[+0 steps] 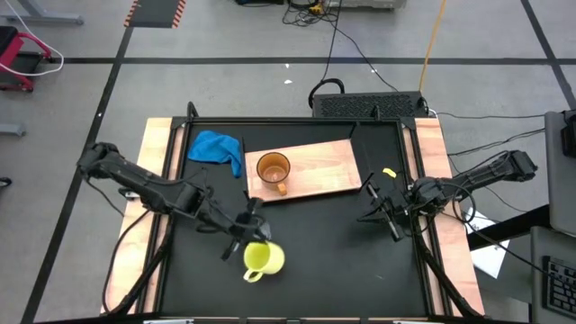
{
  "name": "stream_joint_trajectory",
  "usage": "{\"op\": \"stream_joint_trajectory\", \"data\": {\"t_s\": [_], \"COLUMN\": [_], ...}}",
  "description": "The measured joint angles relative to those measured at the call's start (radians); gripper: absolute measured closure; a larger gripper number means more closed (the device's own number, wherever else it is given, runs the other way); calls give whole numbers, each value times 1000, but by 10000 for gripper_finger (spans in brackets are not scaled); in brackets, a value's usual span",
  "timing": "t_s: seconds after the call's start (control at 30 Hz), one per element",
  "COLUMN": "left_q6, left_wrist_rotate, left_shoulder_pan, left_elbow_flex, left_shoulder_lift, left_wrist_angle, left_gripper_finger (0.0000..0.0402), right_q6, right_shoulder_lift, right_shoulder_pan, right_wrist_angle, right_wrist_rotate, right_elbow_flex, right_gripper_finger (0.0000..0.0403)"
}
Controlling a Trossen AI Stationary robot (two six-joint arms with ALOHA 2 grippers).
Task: Stack small to large cups/mugs on shelf
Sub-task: Put the yellow mug on the shelf
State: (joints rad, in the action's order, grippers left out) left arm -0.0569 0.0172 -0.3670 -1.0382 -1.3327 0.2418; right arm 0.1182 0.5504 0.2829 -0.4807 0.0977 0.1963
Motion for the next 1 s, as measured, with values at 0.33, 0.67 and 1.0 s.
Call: {"op": "stream_joint_trajectory", "data": {"t_s": [0.33, 0.67, 1.0], "left_q6": [97, 82, 92], "left_wrist_rotate": [-124, -139, -137], "left_shoulder_pan": [93, 226, 361], "left_elbow_flex": [0, -142, -413], "left_shoulder_lift": [6, 5, -43], "left_wrist_angle": [-231, -219, 15], "left_gripper_finger": [397, 397, 397], "right_q6": [-7, -7, -7], "right_shoulder_lift": [0, 0, 0], "right_shoulder_pan": [0, 0, 0], "right_wrist_angle": [2, -1, 7], "right_wrist_rotate": [0, 0, 0], "right_elbow_flex": [0, 0, 0], "right_gripper_finger": [403, 403, 403]}}
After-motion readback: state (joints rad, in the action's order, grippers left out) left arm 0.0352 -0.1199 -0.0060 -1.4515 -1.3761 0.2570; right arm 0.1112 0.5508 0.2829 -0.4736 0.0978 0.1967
